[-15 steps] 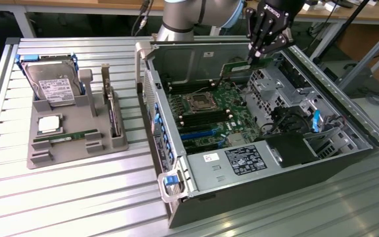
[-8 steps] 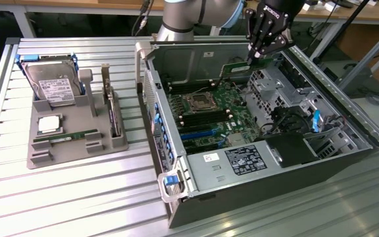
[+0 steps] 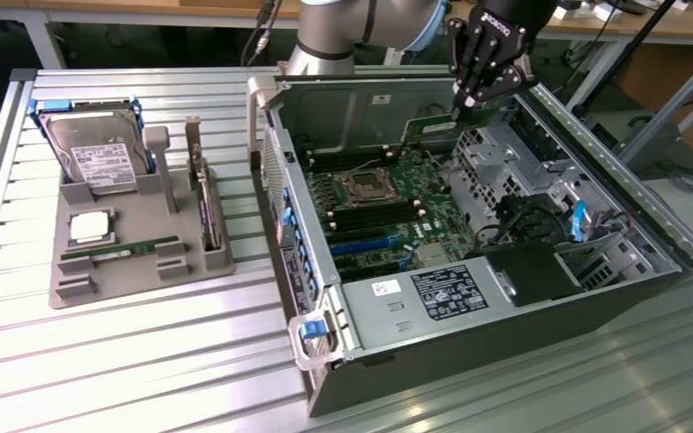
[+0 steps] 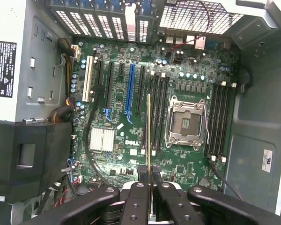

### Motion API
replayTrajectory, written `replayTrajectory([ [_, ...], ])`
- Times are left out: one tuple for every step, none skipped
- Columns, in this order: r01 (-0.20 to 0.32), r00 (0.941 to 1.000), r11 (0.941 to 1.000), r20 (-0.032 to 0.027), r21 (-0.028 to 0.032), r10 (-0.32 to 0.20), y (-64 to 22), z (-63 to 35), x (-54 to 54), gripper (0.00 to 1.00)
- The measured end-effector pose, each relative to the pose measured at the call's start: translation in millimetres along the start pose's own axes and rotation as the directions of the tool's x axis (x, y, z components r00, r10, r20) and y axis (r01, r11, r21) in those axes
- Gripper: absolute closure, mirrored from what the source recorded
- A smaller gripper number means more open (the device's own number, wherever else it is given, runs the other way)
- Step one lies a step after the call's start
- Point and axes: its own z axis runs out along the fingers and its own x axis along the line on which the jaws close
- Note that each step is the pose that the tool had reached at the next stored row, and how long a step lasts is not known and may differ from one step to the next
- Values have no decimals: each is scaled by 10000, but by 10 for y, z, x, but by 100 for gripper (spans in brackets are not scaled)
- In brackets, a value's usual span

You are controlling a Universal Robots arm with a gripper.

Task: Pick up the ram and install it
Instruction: 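Insert the ram into the slot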

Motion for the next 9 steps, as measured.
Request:
replayTrajectory([
  [0, 10000, 10000, 1, 0, 0, 0, 3, 0, 87],
  [0, 10000, 10000, 1, 0, 0, 0, 7, 0, 87],
  [0, 10000, 10000, 0, 0, 0, -1, 11, 0, 87],
  [0, 10000, 10000, 1, 0, 0, -1, 14, 0, 87],
  [0, 10000, 10000, 0, 0, 0, -1, 20, 0, 87],
  [0, 10000, 10000, 1, 1, 0, -1, 22, 0, 87],
  [0, 10000, 10000, 1, 0, 0, -1, 24, 0, 87],
  [0, 10000, 10000, 1, 0, 0, -1, 26, 0, 87],
  [0, 10000, 10000, 1, 0, 0, -1, 28, 0, 87],
])
